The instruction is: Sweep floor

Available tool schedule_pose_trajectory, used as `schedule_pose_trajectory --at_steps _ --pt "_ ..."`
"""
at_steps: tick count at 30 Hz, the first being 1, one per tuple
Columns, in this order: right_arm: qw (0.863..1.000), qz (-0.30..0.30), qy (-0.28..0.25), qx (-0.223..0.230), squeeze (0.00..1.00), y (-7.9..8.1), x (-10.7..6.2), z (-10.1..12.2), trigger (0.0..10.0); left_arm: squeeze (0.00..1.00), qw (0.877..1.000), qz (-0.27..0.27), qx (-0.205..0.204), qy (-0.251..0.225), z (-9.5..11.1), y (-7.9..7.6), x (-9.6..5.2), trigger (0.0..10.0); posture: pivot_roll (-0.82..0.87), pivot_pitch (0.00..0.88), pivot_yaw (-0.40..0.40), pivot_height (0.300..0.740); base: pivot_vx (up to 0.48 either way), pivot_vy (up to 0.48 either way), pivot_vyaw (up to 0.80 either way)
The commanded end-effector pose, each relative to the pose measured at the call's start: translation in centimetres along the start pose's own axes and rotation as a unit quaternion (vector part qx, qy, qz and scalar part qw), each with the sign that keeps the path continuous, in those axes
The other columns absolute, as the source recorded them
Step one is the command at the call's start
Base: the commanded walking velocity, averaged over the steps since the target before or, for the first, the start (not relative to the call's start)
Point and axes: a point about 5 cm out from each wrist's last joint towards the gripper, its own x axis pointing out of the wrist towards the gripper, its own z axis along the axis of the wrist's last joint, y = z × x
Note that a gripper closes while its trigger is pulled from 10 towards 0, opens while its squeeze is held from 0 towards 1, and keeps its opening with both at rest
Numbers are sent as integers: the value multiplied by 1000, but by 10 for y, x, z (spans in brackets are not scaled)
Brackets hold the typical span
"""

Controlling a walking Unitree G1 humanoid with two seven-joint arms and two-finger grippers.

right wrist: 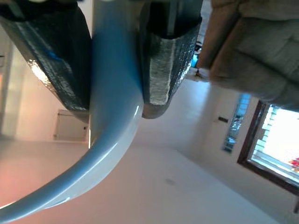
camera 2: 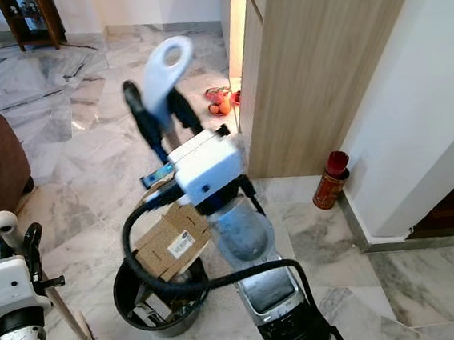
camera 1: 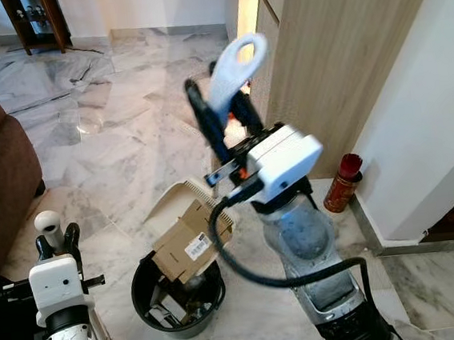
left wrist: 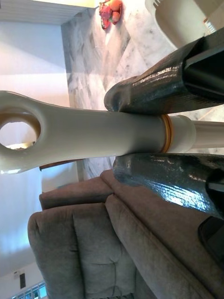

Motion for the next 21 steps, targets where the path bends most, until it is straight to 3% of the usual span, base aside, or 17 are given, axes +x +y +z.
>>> schedule_pose_trajectory --at_steps 1,10,16,21 --pt "998 11 -54 4 0 2 5 22 10000 0 1000 -1 3 -16 4 0 2 10000 93 88 -63 740 0 0 0" --pt "998 4 -60 -2 0 -1 5 24 10000 0 1000 -1 3 -15 4 0 1 10000 93 91 -62 740 0 0 0" --pt "997 5 -77 -31 0 -3 6 28 10000 0 1000 -1 2 -16 4 -1 1 10000 93 89 -60 740 0 0 0" --pt "997 9 -78 -24 0 0 6 29 10000 0 1000 -2 2 -17 5 -1 2 10000 98 86 -60 740 0 0 0"
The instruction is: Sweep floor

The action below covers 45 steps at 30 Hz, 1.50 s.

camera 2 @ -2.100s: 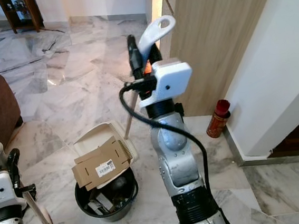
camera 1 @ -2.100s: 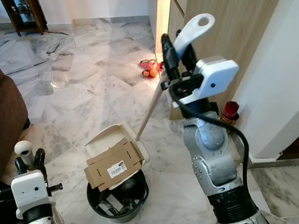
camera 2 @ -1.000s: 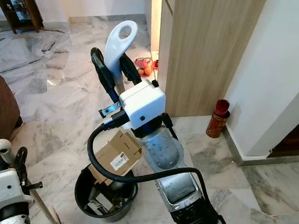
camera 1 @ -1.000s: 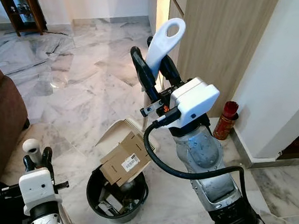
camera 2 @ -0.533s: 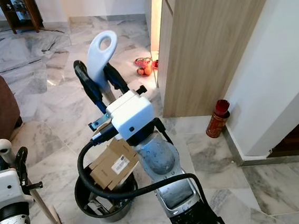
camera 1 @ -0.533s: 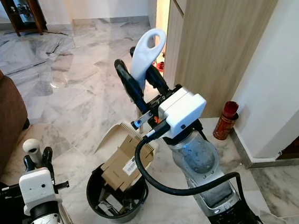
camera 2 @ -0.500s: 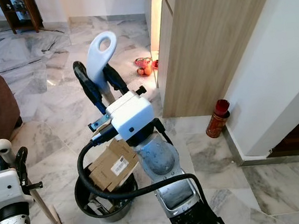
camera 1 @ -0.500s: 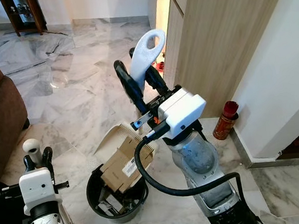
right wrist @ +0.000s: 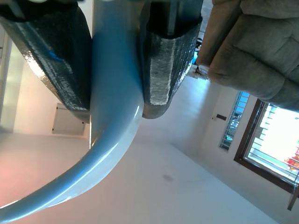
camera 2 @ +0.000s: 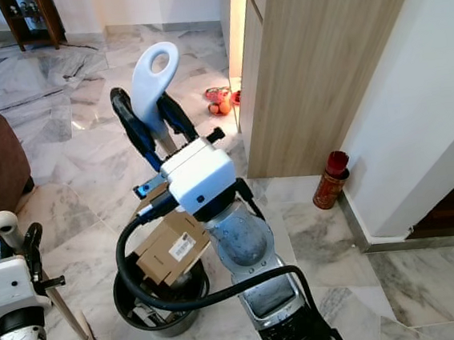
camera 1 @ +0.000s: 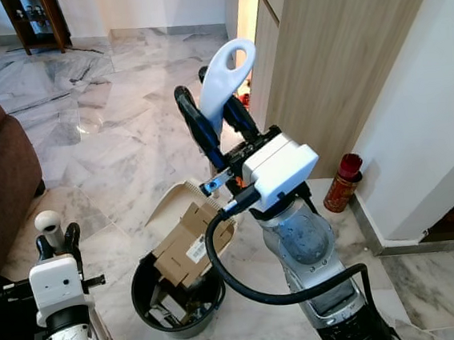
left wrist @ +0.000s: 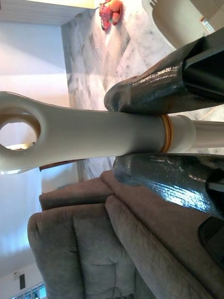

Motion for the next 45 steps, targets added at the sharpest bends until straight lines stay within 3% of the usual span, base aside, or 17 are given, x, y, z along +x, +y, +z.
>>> schedule_pose_trajectory --at_steps 1,8,15,26,28,38,45 --pt "998 3 -64 -14 0 -1 7 23 10000 0 1000 -1 2 -17 5 0 2 10000 97 84 -60 740 0 0 0" --pt "996 23 -74 -39 0 2 9 26 10000 0 1000 -3 0 -19 5 -2 3 10000 97 83 -60 740 0 0 0" --pt "999 15 -50 -2 0 3 8 20 10000 0 1000 -4 0 -18 5 -2 3 10000 99 84 -61 740 0 0 0" --pt "998 19 -60 -15 0 2 9 22 10000 0 1000 -2 -2 -18 5 -3 2 10000 95 84 -64 740 0 0 0" --pt "996 30 -64 -46 0 4 8 22 10000 0 1000 -3 -2 -18 5 -4 2 10000 95 84 -64 740 0 0 0" --pt "997 16 -55 -51 0 -1 8 19 10000 0 1000 -4 -3 -17 5 -4 2 10000 96 85 -65 740 0 0 0" --pt "994 -21 -19 -105 0 -20 4 6 10000 0 1000 -14 -8 -16 4 -8 3 10000 92 77 -60 740 0 0 0"
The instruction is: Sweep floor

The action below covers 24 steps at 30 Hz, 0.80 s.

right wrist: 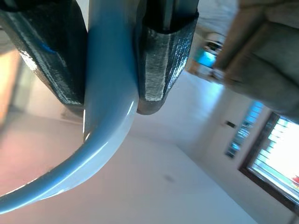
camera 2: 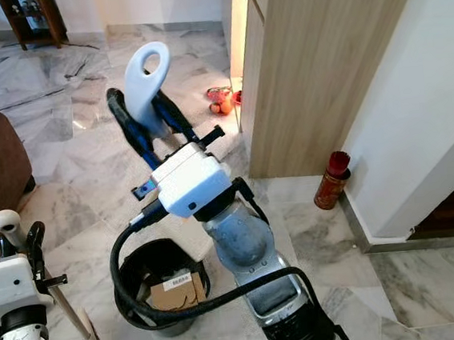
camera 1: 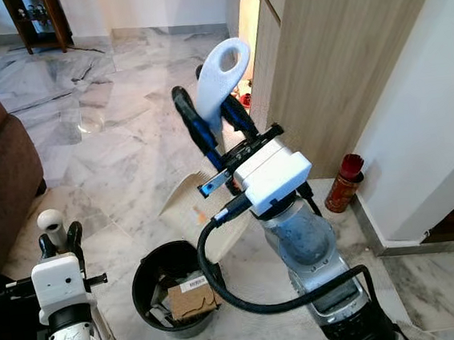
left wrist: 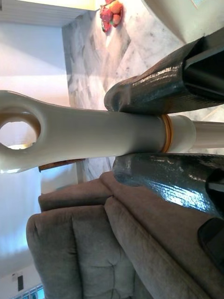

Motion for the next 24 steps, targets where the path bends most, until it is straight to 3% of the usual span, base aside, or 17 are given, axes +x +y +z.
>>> schedule_pose_trajectory --at_steps 1,6,8,12,17,24 --pt "999 -22 -9 -42 0 -15 3 0 10000 0 1000 -10 -3 -17 5 -4 2 10000 91 76 -60 740 0 0 0" --pt "992 -76 51 -84 0 -42 -5 -20 10000 0 1000 -18 -6 -15 4 -5 2 10000 85 61 -55 740 0 0 0" --pt "982 -105 94 -123 0 -57 -15 -33 10000 0 999 -29 -11 -14 4 -8 2 10000 86 60 -55 740 0 0 0" --pt "969 -151 164 -104 0 -72 -42 -59 10000 0 999 -35 -15 -14 4 -10 1 10000 88 57 -52 740 0 0 0" --pt "956 -185 202 -104 0 -81 -61 -72 10000 0 999 -44 -21 -11 3 -11 1 10000 71 47 -46 740 0 0 0" --pt "943 -202 245 -103 0 -81 -87 -90 10000 0 996 -82 -34 -5 1 -21 0 10000 67 44 -32 740 0 0 0"
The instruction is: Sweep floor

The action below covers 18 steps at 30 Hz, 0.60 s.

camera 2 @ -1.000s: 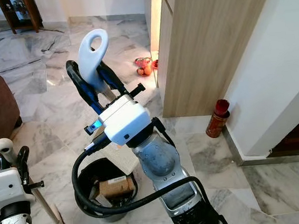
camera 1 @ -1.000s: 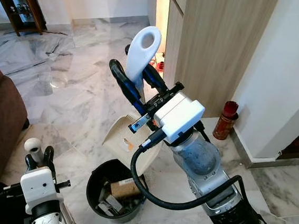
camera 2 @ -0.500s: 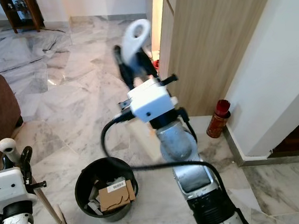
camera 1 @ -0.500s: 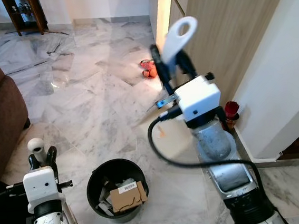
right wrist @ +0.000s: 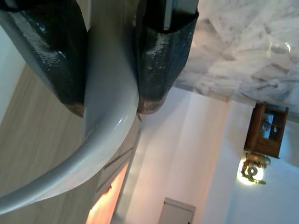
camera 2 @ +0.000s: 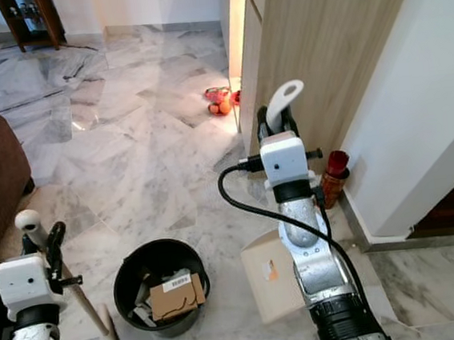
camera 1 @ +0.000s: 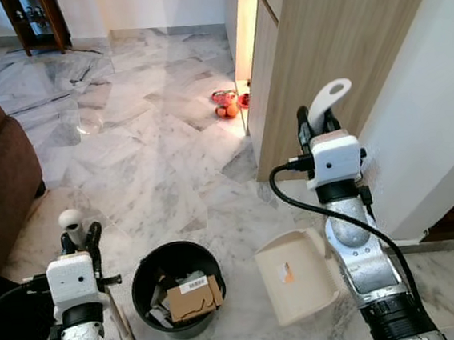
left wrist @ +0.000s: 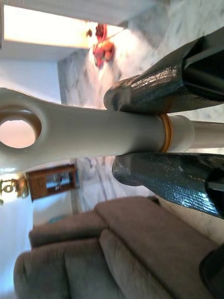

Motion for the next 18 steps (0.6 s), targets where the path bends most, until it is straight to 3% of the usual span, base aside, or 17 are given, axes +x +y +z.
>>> schedule_pose_trajectory --at_steps 1,10,18 --pt "1000 -16 -12 -3 0 -8 0 0 10000 0 1000 -10 -3 -19 5 -3 3 10000 67 48 -32 740 0 0 0" --pt "999 -36 20 0 0 -16 -6 -17 10000 0 999 -34 -12 -10 2 -9 3 10000 76 63 -32 740 0 0 0" --pt "996 -49 41 56 0 -18 -10 -29 10000 0 1000 -26 -13 0 -3 -7 2 10000 79 73 -36 740 0 0 0"
